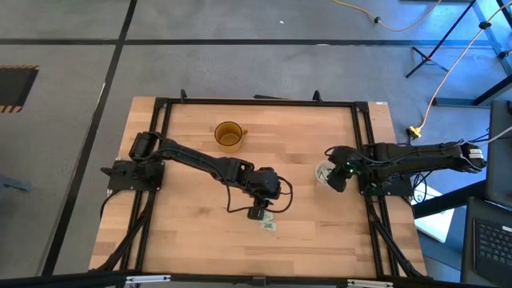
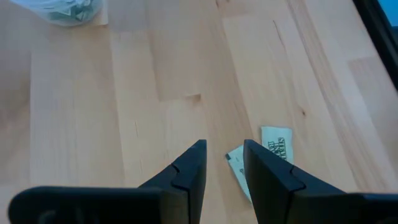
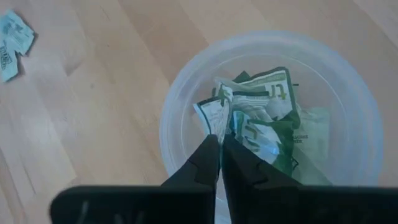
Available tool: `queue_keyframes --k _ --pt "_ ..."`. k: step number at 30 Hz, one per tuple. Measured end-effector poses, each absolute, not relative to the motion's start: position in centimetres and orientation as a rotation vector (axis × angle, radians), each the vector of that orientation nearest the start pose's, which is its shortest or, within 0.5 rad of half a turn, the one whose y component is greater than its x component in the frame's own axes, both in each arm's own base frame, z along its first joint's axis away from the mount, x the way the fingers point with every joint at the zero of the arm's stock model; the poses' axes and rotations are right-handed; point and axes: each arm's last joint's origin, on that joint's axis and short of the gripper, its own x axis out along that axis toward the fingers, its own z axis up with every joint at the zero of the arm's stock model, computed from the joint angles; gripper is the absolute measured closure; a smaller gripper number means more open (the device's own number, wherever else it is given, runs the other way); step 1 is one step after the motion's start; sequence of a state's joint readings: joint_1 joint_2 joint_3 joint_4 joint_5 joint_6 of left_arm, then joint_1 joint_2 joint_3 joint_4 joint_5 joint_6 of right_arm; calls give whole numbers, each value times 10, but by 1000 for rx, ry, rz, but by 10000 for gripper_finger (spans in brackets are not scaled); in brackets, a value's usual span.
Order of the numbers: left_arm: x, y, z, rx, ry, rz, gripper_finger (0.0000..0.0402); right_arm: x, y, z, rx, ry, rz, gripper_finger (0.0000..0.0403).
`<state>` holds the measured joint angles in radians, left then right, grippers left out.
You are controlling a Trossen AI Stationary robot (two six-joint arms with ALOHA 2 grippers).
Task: Pick and place items into bin
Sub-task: Put the truvia packet into the transparent bin
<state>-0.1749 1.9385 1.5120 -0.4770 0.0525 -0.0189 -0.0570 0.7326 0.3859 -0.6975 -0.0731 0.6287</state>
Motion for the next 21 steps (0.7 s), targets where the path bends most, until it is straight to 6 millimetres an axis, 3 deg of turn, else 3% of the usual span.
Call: queue_keyframes --k 11,21 --pt "416 -76 227 10 909 -230 302 123 -5 170 628 1012 -327 322" --pt "409 -74 222 49 991 -224 302 122 -9 170 510 989 -401 313"
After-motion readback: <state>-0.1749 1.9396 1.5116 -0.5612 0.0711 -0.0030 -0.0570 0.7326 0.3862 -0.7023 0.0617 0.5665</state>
